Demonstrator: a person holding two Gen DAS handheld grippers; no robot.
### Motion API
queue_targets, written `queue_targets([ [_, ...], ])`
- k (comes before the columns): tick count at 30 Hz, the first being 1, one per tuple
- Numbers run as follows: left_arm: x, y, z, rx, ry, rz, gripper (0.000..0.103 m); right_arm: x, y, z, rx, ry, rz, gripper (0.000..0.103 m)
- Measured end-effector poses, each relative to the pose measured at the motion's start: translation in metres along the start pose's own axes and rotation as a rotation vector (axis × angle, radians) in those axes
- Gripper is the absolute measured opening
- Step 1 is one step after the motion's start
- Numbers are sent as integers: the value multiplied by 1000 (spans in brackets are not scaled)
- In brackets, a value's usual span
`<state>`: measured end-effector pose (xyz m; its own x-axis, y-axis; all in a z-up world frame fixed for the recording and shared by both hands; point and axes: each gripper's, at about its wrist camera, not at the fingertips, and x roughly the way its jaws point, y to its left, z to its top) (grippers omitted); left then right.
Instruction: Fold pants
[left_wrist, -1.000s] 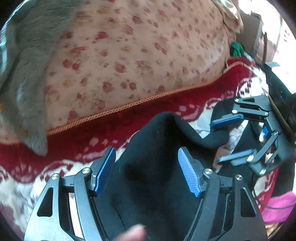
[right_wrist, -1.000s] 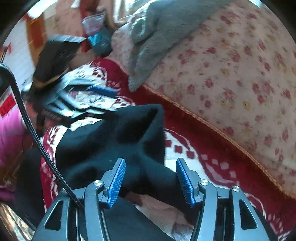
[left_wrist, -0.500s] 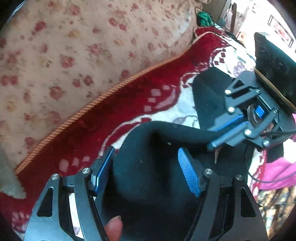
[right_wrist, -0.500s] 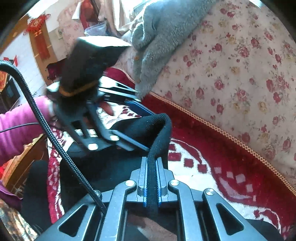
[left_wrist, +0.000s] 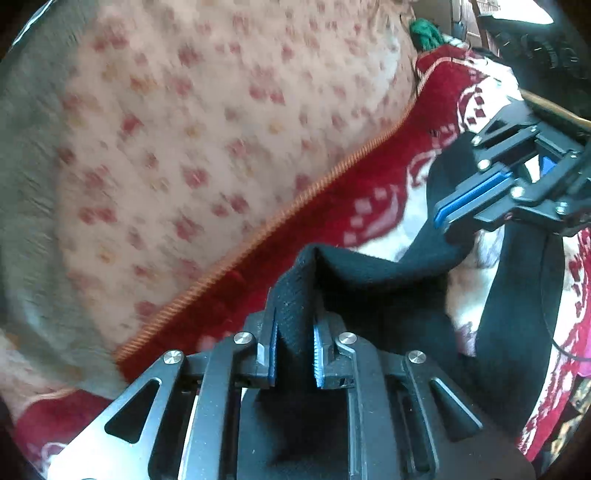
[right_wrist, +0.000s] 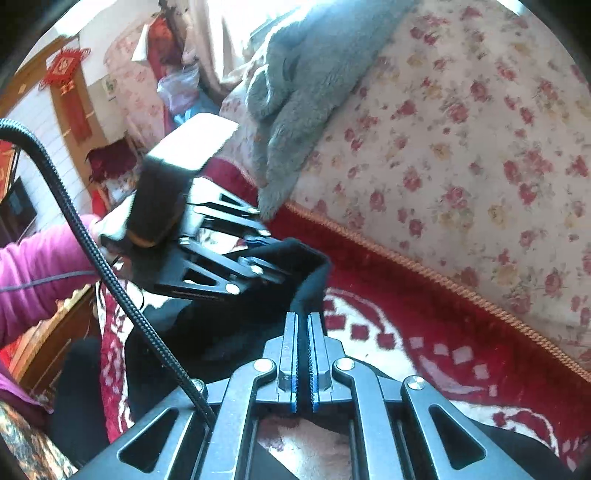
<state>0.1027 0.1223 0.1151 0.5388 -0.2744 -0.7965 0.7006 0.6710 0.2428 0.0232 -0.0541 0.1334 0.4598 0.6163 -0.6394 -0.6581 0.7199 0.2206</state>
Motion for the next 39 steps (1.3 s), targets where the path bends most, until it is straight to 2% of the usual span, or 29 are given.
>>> queue_targets([
  [3, -31, -10, 2, 24, -50, 54, 12, -20, 8, 4, 9, -66, 30, 4],
  [4, -42, -13, 2, 28, -65, 72, 12, -29, 12, 5, 11, -98, 48, 8],
  [5, -58, -19, 0, 32, -94, 92, 12, -37, 16, 5, 14, -122, 49, 23],
  [6, -68, -25, -2, 32, -113, 97, 12, -45, 22, 5, 10, -135, 41, 32],
  [7, -83, -35, -8, 37, -146, 109, 12, -52, 27, 4, 3, -145, 44, 49],
  [8, -97, -48, -17, 54, -175, 116, 12, -61, 34, 2, -2, -152, 46, 55],
  [10, -121, -81, -45, 80, -225, 123, 12, -71, 41, -6, 12, -146, 40, 55],
  [12, -127, -111, -72, 104, -237, 143, 12, -83, 43, -23, 56, -143, 54, 55],
  [13, -124, -135, -96, 142, -226, 190, 12, -87, 42, -32, 86, -134, 56, 55],
  [15, -110, -163, -122, 180, -168, 240, 12, -93, 38, -53, 152, -100, 73, 55],
  [16, -102, -170, -133, 161, -133, 235, 12, -95, 36, -65, 170, -84, 74, 55],
  [18, -90, -171, -145, 61, -99, 219, 12, -101, 35, -91, 211, -58, 51, 55],
  [21, -87, -158, -144, -80, -118, 182, 12, -106, 25, -126, 333, -23, 68, 55],
  [23, -87, -143, -137, -170, -137, 157, 12, -108, 19, -143, 392, 9, 37, 55],
  [25, -84, -129, -134, -262, -138, 128, 12, -114, 8, -155, 439, -4, 5, 55],
  [30, -85, -121, -139, -409, -141, 128, 12, -134, -31, -171, 584, -67, -70, 55],
  [34, -86, -109, -132, -498, -159, 156, 12, -138, -60, -169, 728, -111, 13, 55],
  [37, -87, -95, -126, -568, -169, 159, 12, -124, -58, -147, 701, -117, 139, 55],
  [39, -86, -84, -124, -598, -171, 161, 12, -113, -58, -136, 683, -120, 168, 55],
])
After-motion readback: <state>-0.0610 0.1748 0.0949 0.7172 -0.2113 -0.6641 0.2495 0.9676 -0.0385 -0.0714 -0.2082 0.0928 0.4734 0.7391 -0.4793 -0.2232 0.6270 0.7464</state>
